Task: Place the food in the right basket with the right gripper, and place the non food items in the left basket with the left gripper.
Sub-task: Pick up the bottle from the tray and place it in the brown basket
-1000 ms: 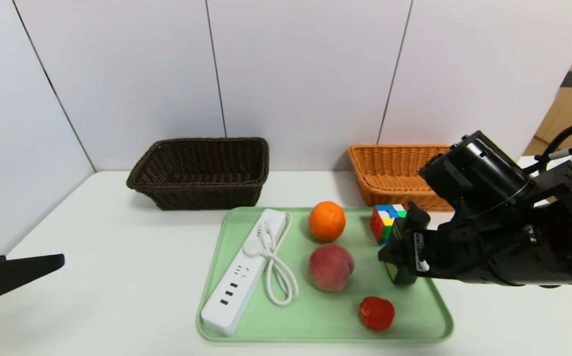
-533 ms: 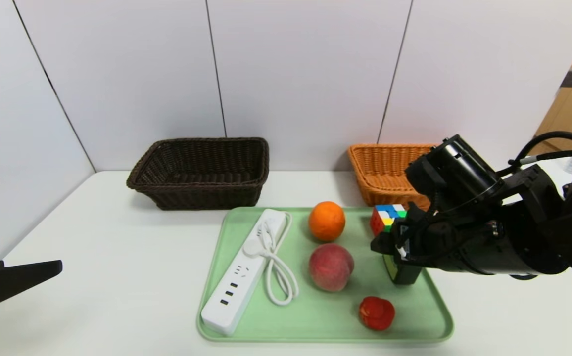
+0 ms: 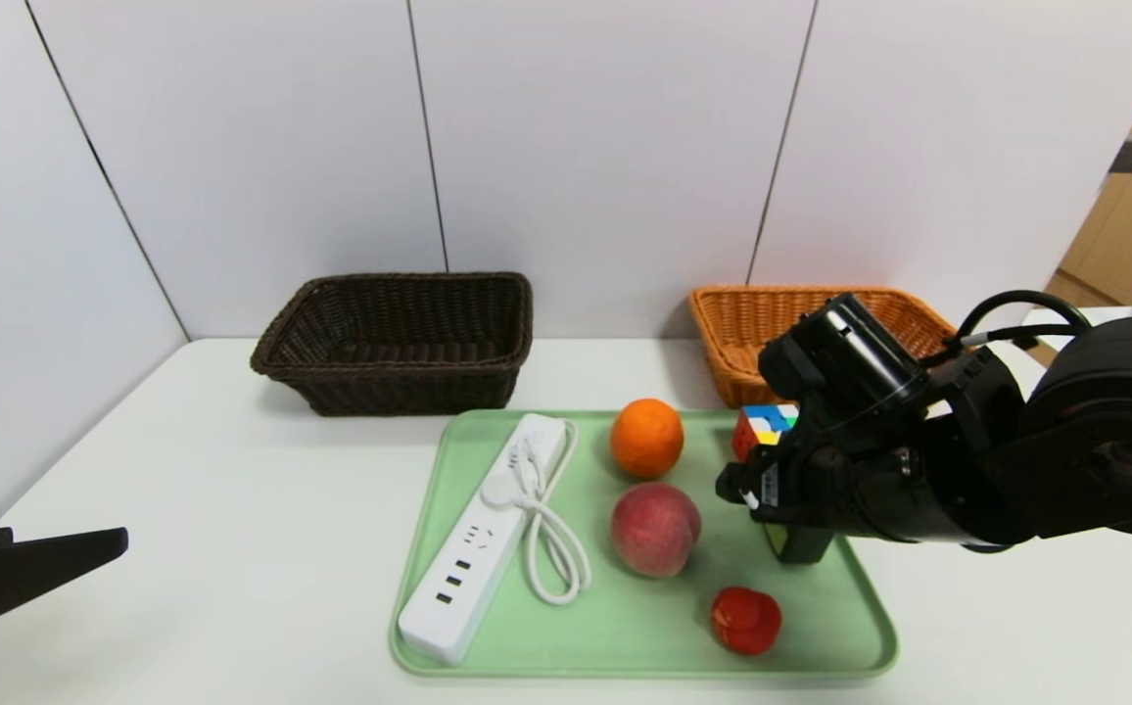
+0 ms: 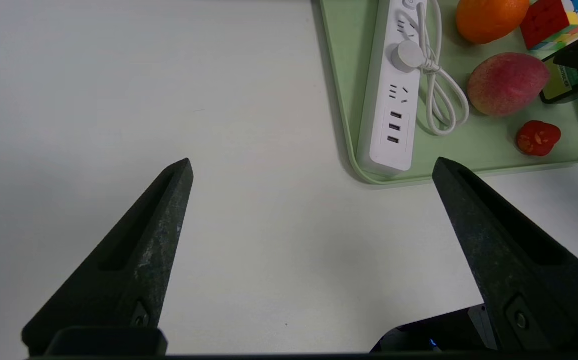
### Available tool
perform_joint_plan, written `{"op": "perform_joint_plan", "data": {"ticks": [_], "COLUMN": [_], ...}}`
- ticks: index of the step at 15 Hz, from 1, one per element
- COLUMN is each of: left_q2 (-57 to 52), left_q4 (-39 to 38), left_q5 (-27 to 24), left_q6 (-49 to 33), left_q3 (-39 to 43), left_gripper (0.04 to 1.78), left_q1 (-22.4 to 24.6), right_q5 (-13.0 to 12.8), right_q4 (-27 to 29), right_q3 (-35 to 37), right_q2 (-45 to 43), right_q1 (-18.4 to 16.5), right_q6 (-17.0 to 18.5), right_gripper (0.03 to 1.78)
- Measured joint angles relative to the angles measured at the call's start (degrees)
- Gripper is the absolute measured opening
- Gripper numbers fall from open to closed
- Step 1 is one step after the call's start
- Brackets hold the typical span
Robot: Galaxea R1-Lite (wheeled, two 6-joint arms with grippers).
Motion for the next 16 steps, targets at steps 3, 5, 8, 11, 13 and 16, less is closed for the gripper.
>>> {"op": "perform_joint_plan", "data": {"ticks": [3,5,8,11,13,16], "left_q2": [0.0,-0.1,-0.2,-0.6,-0.9,-1.3], "left_q4": [0.0,0.0,0.1,0.1,0.1,0.2], "left_q5": [0.0,0.0,0.0,-0.1,0.0,0.0], "left_q6": [0.0,0.0,0.0,0.0,0.0,0.0], "left_q3": [0.1,0.3,0.5,0.9,1.1,1.4], "left_gripper": [1.69,1.69,1.69,1.69,1.69,1.69], "left_q1": [0.0,0.0,0.0,0.0,0.0,0.0], "right_q5": [-1.0,-1.2,-1.3,-2.4,-2.3,-2.2], "right_q4": [-0.1,-0.1,-0.2,-2.4,-4.2,-4.3], "right_q3": [0.1,0.1,0.2,0.9,2.0,2.8], "right_q2": [0.4,0.5,0.5,0.8,1.0,1.2], "right_q1": [-0.6,-0.8,-1.0,-1.0,-1.1,-1.0], "right_q6": [0.0,0.0,0.0,-0.2,-0.8,-0.7], "right_gripper": [1.71,1.71,1.71,1.71,1.37,0.96]}}
